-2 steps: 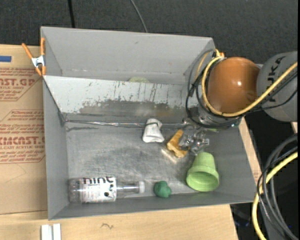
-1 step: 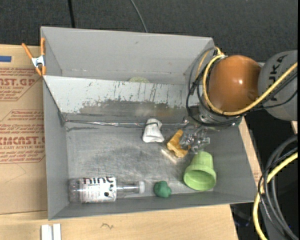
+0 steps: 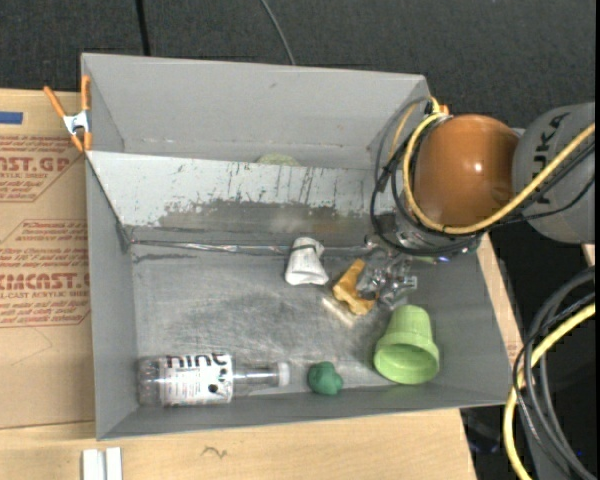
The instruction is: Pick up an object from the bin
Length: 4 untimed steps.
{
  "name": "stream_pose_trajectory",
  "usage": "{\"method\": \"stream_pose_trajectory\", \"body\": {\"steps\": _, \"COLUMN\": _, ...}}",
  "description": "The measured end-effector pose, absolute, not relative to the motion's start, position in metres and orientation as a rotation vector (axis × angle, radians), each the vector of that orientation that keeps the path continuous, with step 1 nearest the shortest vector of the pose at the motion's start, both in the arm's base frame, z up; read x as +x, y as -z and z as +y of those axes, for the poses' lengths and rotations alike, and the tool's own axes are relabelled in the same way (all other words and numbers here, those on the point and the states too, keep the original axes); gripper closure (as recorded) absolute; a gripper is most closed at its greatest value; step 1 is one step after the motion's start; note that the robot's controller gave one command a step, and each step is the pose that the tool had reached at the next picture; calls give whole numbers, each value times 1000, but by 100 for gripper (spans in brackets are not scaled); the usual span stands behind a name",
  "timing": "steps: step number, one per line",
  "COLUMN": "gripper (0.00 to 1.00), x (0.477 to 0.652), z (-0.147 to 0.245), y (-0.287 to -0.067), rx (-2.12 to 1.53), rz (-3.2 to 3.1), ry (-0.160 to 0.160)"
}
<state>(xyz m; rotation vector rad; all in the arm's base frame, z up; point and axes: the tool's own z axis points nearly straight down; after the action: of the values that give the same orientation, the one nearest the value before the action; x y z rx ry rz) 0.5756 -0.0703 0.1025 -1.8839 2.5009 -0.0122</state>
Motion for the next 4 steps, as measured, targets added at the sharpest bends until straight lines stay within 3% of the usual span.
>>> {"method": "stream_pose_trajectory", "body": {"steps": 2, "gripper": 100, "x": 575, "z": -72, "y": -106, "rx": -1887, "rz": 2507, "ry": 8}}
{"method": "stream_pose_trajectory", "body": {"steps": 3, "gripper": 100, "x": 590, "z": -60, "y": -105, "rx": -1888, "rz": 2515, "ry": 1}}
{"method": "stream_pose_trajectory", "body": {"steps": 4, "gripper": 100, "x": 590, "z": -60, "y": -105, "rx": -1887, "rz": 2515, "ry": 1}}
